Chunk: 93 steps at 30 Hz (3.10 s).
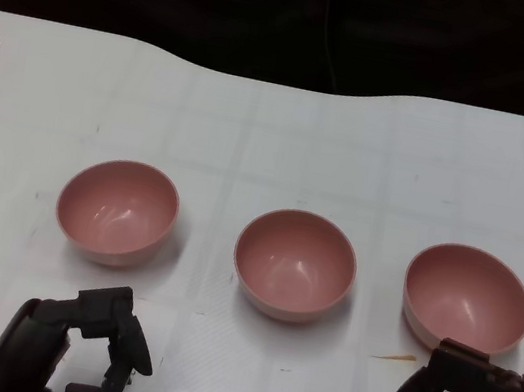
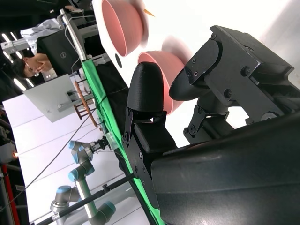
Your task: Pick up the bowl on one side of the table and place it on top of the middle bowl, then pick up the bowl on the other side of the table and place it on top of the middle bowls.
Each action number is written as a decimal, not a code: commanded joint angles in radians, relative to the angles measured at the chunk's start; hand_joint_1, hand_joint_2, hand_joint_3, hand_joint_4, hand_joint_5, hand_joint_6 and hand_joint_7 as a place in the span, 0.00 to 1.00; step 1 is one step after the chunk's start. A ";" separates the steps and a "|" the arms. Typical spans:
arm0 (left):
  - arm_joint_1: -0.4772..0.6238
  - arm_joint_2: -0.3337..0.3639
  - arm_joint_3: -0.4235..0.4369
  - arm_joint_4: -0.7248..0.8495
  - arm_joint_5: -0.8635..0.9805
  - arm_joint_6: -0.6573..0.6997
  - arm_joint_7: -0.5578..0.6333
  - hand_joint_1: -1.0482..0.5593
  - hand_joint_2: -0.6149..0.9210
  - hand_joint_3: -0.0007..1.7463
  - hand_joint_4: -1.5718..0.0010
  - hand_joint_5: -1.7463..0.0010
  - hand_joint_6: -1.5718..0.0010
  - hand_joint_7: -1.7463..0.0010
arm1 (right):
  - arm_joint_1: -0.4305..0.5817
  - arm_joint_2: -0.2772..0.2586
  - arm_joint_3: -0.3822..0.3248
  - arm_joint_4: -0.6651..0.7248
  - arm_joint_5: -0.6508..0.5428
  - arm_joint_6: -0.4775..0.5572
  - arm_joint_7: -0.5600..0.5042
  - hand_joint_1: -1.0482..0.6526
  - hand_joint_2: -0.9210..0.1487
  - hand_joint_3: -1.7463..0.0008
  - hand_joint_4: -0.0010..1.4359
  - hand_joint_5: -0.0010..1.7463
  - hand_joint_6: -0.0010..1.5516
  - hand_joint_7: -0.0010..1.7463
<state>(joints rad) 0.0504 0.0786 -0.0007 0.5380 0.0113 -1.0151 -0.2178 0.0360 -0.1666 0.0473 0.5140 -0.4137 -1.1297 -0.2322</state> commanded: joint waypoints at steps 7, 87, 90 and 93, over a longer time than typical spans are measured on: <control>-0.006 0.019 0.006 0.008 -0.006 -0.011 0.006 0.65 0.63 0.80 0.44 0.07 0.42 0.25 | -0.004 -0.013 -0.003 -0.002 0.006 0.003 0.000 0.62 0.68 0.11 0.59 0.91 0.57 0.69; -0.217 0.134 -0.280 -0.403 1.104 1.169 0.361 0.29 0.99 0.00 0.70 0.95 0.77 0.99 | -0.010 0.005 0.014 -0.030 -0.058 0.037 -0.043 0.63 0.68 0.09 0.58 0.96 0.57 0.70; -0.291 0.123 -0.327 -0.287 1.112 1.229 0.354 0.31 0.99 0.00 0.66 0.94 0.74 0.98 | -0.008 0.004 0.017 -0.034 -0.063 0.037 -0.050 0.62 0.68 0.09 0.58 0.96 0.57 0.70; -0.352 0.119 -0.367 -0.182 1.102 1.268 0.351 0.33 0.99 0.00 0.64 0.94 0.71 0.98 | -0.007 0.004 0.020 -0.035 -0.065 0.039 -0.055 0.62 0.68 0.10 0.58 0.97 0.57 0.70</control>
<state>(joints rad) -0.2777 0.1891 -0.3580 0.3132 1.1128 0.2331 0.1404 0.0239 -0.1533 0.0738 0.4882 -0.4787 -1.0941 -0.2767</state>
